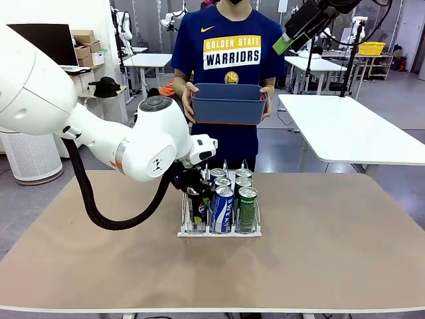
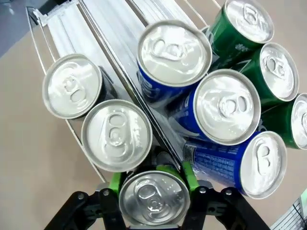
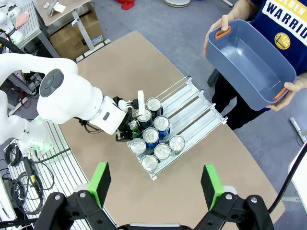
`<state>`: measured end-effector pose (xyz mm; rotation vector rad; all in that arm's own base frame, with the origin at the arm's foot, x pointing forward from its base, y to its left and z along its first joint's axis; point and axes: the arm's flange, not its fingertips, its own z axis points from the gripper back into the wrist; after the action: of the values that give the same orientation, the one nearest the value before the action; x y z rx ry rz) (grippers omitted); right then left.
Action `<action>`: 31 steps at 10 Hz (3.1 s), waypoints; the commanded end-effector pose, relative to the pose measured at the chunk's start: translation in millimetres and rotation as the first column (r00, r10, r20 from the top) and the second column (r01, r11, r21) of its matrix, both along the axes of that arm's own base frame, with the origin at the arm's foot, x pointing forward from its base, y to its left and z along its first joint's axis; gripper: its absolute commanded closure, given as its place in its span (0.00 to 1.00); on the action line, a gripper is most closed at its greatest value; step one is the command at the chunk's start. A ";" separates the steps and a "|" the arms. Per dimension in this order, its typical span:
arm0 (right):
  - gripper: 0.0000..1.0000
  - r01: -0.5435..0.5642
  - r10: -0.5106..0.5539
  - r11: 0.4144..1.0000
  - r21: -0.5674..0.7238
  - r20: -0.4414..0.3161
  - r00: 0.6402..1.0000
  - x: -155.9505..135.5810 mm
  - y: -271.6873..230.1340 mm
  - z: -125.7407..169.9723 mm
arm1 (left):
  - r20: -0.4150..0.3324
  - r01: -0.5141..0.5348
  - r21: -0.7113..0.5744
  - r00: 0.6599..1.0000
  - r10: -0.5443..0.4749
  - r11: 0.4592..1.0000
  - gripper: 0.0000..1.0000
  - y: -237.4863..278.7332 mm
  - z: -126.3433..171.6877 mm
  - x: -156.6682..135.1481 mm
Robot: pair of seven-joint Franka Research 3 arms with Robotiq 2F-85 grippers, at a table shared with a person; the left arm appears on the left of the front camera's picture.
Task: Fill the beverage cans into the dispenser.
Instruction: Place the picked Pepsi coke in the line of the Automatic Can Dispenser with the same cans.
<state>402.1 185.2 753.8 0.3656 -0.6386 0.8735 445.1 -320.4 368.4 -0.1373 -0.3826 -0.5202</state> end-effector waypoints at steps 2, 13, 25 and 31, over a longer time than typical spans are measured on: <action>0.00 -0.002 0.002 1.000 0.012 -0.004 1.000 0.1 0.3 0.1 | -0.054 0.031 -0.028 0.998 -0.033 0.999 0.42 -10.0 2.7 4.0; 0.00 -0.002 0.002 1.000 0.012 -0.004 1.000 0.1 0.3 0.1 | 0.094 -0.065 -0.052 0.993 0.070 0.997 0.00 11.8 105.2 -41.8; 0.00 -0.002 0.002 1.000 0.012 -0.004 1.000 0.1 0.3 0.1 | 0.143 -0.045 -0.061 0.988 0.053 0.997 0.00 11.3 133.6 -52.5; 0.00 -0.002 0.002 1.000 0.012 -0.004 1.000 0.1 0.3 0.1 | 0.139 0.137 -0.123 0.983 -0.120 0.983 0.00 76.8 213.6 -73.0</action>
<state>402.2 185.0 753.8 0.3656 -0.6386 0.8730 382.2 -272.1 559.7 -0.2317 -0.5600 -0.5980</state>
